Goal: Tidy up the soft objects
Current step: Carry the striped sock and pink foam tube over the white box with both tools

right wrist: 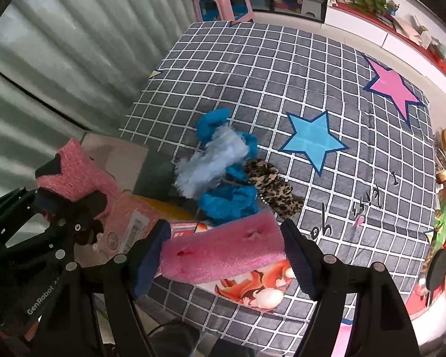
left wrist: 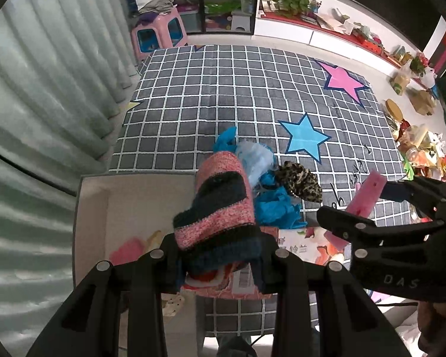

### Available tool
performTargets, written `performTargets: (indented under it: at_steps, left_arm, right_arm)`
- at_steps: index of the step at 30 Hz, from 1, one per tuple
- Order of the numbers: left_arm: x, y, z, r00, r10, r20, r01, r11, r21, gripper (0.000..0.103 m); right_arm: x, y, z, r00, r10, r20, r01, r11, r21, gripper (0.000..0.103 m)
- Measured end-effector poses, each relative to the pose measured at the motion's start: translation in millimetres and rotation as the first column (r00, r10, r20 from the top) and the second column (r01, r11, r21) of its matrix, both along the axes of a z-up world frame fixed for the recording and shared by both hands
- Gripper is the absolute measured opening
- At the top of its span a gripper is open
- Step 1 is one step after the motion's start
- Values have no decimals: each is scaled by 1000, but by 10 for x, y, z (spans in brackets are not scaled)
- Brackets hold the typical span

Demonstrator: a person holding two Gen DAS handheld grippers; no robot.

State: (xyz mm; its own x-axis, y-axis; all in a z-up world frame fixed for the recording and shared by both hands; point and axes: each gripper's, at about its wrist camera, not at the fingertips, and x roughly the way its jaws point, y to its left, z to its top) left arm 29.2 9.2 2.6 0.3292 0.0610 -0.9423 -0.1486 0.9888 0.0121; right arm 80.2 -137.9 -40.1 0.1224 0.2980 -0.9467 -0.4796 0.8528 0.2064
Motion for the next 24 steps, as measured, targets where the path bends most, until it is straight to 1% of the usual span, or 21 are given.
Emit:
performTargets:
  at_steps: [13,24]
  left_arm:
    - [-408,56,-6,1000,-10,2,10,1000,-11,37]
    - [-797,267,-33,999,36,-9,-36,999,-4,37]
  right_arm:
    - [-419,120,21,1000,-3,-2,3,1000,-4,77]
    - [-727,342,63,999,32,-5,-32,999,9,77]
